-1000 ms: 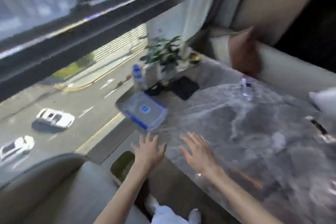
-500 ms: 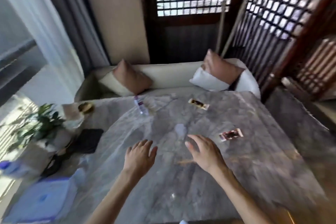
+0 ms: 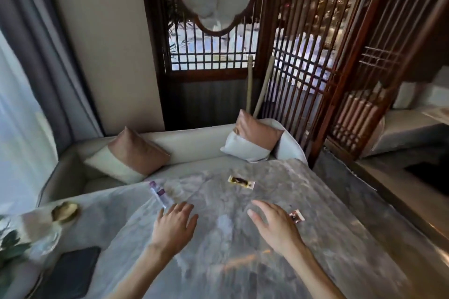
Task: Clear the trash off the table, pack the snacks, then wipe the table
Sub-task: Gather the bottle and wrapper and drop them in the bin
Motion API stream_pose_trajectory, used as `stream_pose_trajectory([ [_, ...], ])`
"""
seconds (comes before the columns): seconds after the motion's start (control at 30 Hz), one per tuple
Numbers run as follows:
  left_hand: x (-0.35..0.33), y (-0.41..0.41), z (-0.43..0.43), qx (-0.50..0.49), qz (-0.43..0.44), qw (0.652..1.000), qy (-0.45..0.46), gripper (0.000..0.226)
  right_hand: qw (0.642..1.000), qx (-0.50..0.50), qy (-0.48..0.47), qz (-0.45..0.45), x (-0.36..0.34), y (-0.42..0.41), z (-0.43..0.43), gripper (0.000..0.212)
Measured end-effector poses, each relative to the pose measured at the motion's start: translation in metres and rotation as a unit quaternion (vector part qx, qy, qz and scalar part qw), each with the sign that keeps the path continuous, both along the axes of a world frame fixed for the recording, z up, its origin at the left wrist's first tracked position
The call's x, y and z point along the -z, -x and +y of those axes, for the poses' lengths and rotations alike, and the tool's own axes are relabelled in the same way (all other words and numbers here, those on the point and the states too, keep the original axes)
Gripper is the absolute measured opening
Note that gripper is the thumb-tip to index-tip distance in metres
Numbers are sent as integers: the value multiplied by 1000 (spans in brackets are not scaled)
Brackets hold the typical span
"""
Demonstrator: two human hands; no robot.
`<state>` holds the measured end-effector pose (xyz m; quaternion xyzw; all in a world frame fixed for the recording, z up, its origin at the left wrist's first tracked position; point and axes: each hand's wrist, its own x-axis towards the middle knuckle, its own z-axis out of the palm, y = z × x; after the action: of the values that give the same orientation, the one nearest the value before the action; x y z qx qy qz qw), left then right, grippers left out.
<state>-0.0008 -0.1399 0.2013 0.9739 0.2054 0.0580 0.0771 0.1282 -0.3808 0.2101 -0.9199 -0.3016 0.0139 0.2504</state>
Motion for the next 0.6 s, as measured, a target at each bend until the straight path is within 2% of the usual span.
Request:
stream_pose_trajectory([
  [0.07,-6,8,27,6,-40,999,-16,33,1000,3,-5,-3,-7,7,25,44],
  [0.17,-15,21,72,12,-68,997,-29,49,1000,-3,1,-5,-15,15,68,46],
  [0.33,-14,35,147,-25,-59,998,-17,37,1000,-2,9,4,-20,26,132,49],
  [0.43,-12,37,182,-28,-69,997,-8,35,1000,-5,6,3,-21,28,164,49],
  [0.6,7,29,226,-37,-26,999,14,37,999,-14,29,17,-11,18,214,48],
])
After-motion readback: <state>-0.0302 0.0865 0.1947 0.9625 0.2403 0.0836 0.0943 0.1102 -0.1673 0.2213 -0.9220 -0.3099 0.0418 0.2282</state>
